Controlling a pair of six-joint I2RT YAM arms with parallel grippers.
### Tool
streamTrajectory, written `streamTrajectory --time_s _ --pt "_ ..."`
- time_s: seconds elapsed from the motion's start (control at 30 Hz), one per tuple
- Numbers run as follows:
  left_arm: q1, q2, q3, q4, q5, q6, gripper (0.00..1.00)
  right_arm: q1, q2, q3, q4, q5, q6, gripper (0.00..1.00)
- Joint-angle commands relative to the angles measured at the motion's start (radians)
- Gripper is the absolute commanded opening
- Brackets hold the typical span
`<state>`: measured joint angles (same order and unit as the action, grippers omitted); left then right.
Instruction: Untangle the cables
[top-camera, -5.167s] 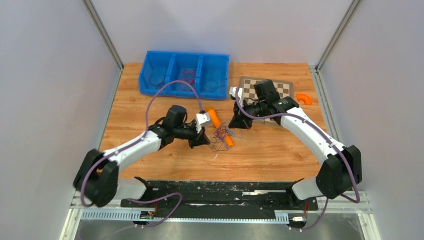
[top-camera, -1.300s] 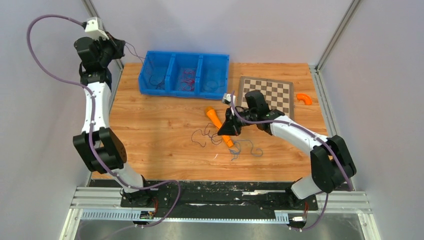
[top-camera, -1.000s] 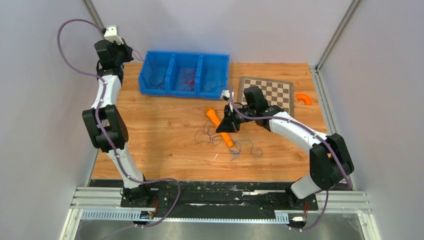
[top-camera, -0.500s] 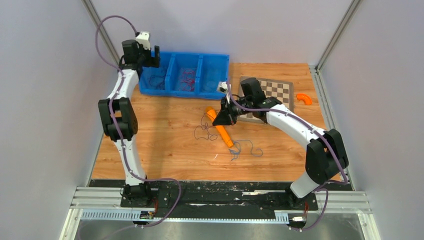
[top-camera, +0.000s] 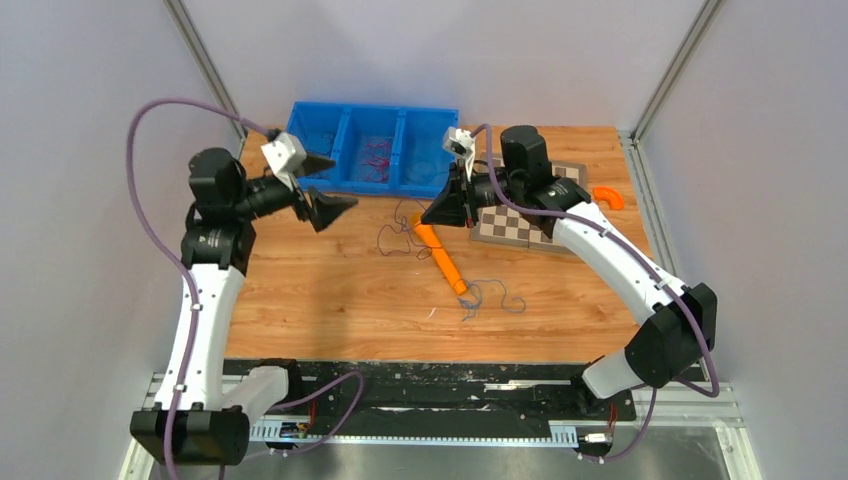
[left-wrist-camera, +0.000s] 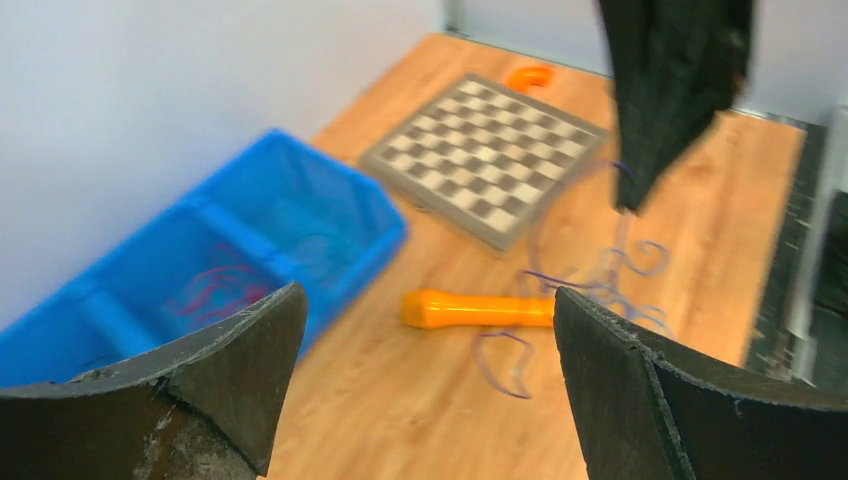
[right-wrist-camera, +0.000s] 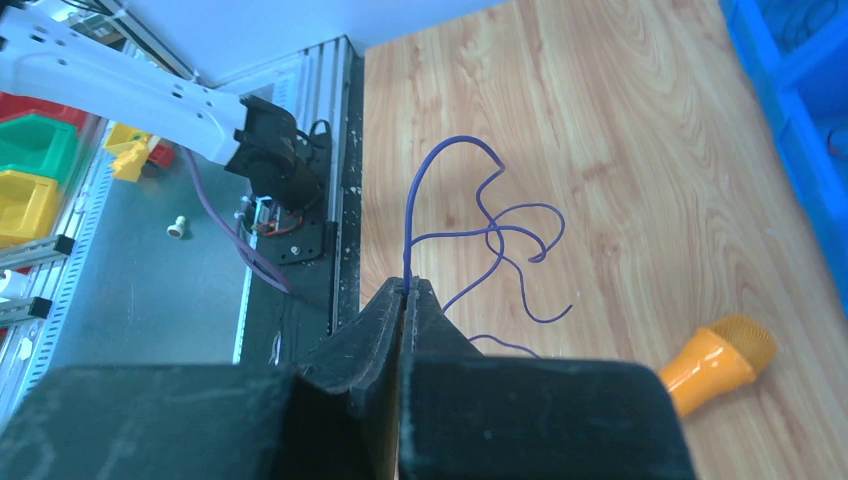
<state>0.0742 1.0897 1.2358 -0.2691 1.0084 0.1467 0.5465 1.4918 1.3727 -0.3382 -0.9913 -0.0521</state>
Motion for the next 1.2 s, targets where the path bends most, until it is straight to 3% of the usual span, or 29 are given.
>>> streamTrajectory --time_s 0.0,0.2,0.43,0.5,0.63,0.7,0.77,0.83,0.97,1.03,1.1,1.17 --pt "-0.138 -0.045 -0.131 -0.059 0.035 0.062 1.00 0.003 -0.024 0.079 0.028 -0.091 0.035 0.00" --pt "-0.345 -0.060 -0.169 -0.027 -0.115 0.076 1.00 0.015 -0.040 0.075 0.038 -0.152 0.047 0.00" --pt "-0.507 0.008 -0.163 -0.048 -0.108 0.151 1.00 0.025 -0.049 0.070 0.048 -0.156 0.082 0.00" --pt "-0.531 0.022 -0.159 -0.090 -0.107 0.189 0.95 0.024 -0.053 0.069 0.050 -0.156 0.083 0.00" --pt "-0.538 0.046 -0.130 -0.156 -0.146 0.212 0.58 0.004 -0.067 0.048 0.049 -0.151 0.086 0.00" --pt "-0.529 0.036 -0.121 -0.166 -0.163 0.207 0.24 -0.021 -0.079 0.022 0.051 -0.136 0.089 0.00" --pt "-0.497 0.009 -0.126 -0.137 -0.171 0.169 0.03 -0.051 -0.095 -0.012 0.052 -0.103 0.082 0.00" --pt "-0.445 -0.023 -0.129 -0.090 -0.174 0.095 0.00 -0.070 -0.109 -0.056 0.051 -0.044 0.072 0.01" --pt "-0.318 0.048 -0.052 -0.083 -0.181 0.020 0.00 -0.076 -0.109 -0.146 0.051 0.009 0.075 0.44" --pt "-0.250 0.110 0.003 -0.065 -0.210 -0.010 0.00 -0.078 -0.113 -0.167 0.050 0.033 0.085 0.77" --pt "-0.173 0.176 0.062 -0.025 -0.284 -0.032 0.00 -0.084 -0.124 -0.176 0.049 0.064 0.083 0.91" --pt "-0.120 0.251 0.125 0.034 -0.399 -0.061 0.00 -0.098 -0.131 -0.183 0.049 0.074 0.080 0.95"
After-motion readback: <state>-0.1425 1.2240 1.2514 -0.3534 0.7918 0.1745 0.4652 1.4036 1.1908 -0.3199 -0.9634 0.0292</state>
